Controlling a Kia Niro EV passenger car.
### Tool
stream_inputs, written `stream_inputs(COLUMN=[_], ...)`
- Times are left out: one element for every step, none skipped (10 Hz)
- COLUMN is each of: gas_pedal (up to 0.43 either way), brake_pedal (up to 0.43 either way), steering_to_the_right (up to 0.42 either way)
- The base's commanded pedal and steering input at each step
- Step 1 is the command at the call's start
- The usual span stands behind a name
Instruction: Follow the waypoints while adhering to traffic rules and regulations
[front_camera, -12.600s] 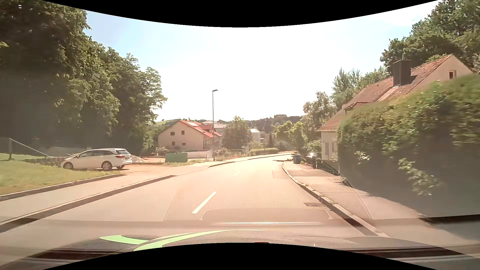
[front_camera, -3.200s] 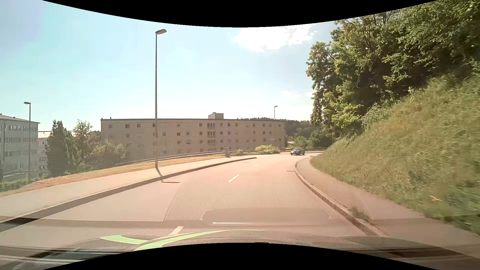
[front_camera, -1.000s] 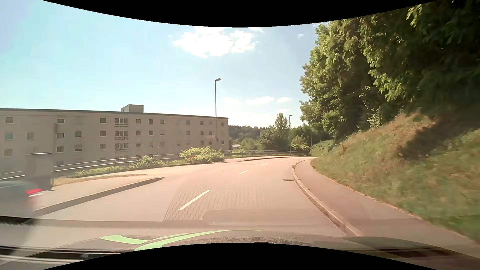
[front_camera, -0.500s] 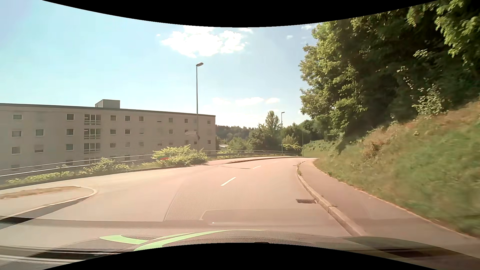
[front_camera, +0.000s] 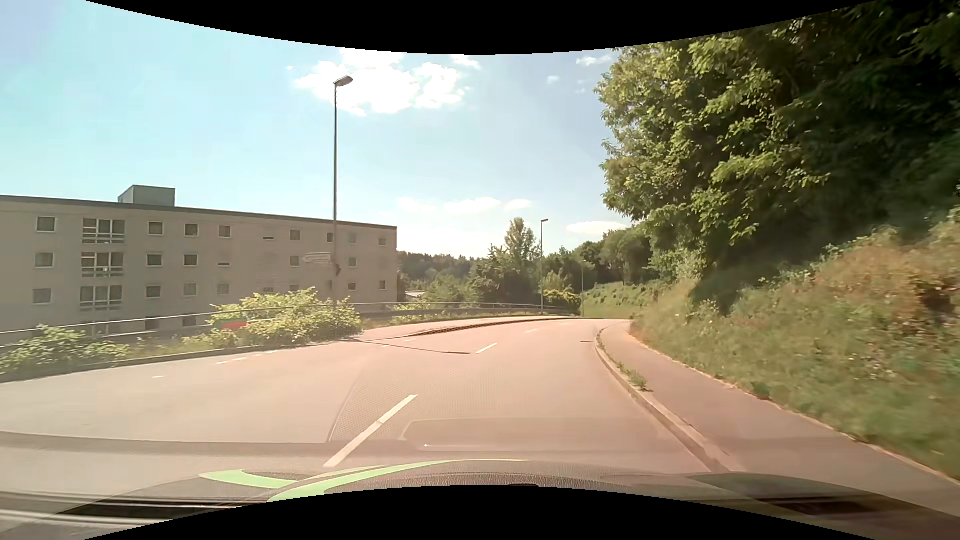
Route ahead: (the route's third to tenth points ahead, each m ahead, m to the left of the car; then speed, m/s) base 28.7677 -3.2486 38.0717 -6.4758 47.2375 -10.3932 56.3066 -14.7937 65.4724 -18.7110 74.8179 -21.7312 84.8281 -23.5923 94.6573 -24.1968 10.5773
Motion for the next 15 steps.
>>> stream_inputs(gas_pedal=[0.067,0.067,0.067,0.067,0.079,0.079,0.079,0.079,0.079,0.110,0.110,0.110,0.110,0.110,0.110], brake_pedal=[0.000,0.000,0.000,0.000,0.000,0.000,0.000,0.000,0.000,0.000,0.000,0.000,0.000,0.000,0.000], steering_to_the_right=[0.060,0.060,0.061,0.062,0.064,0.064,0.064,0.063,0.061,0.061,0.061,0.061,0.060,0.060,0.059])
